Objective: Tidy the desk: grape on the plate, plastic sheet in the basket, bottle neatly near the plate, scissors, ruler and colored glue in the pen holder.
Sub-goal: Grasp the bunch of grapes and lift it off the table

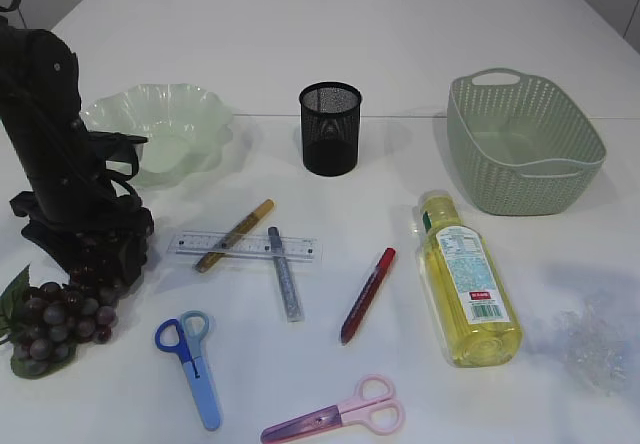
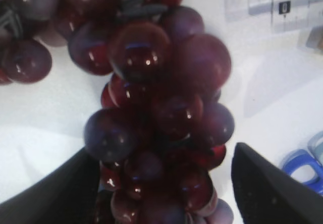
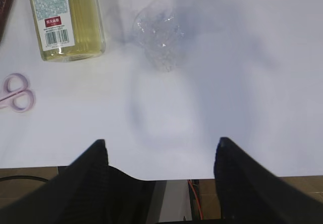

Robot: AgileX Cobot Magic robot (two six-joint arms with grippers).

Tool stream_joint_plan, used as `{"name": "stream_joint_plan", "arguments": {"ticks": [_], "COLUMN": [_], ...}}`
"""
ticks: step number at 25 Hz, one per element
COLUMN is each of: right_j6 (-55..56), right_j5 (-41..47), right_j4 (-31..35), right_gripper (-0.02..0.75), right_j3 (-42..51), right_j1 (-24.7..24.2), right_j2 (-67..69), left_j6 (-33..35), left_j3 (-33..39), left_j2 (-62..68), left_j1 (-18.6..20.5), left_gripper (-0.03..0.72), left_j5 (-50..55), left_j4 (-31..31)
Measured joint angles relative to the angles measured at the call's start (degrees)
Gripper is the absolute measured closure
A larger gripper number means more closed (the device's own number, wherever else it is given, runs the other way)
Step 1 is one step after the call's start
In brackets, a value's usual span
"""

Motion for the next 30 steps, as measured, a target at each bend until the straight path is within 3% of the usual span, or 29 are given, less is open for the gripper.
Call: {"name": "stream_joint_plan", "arguments": {"ticks": [14,30], "right_j6": [-0.1,-0.1], "right_j5": [0.0,0.0], "right_j4": [0.0,0.0], "right_gripper": [0.226,0.226], "right_j3": [-1.56,-1.66], "right_j1": [0.0,0.0], "right_j2": [0.0,0.0], "left_j6": [0.0,0.0], "left_j3": [-0.03,-0.03], "left_j2": [0.61,2.2], "left_j1": [0.0,0.0], "left_gripper": [0.156,0.129], "left_j5": [-1.25,-3.23], "left_j4": [1.81,1.89]}}
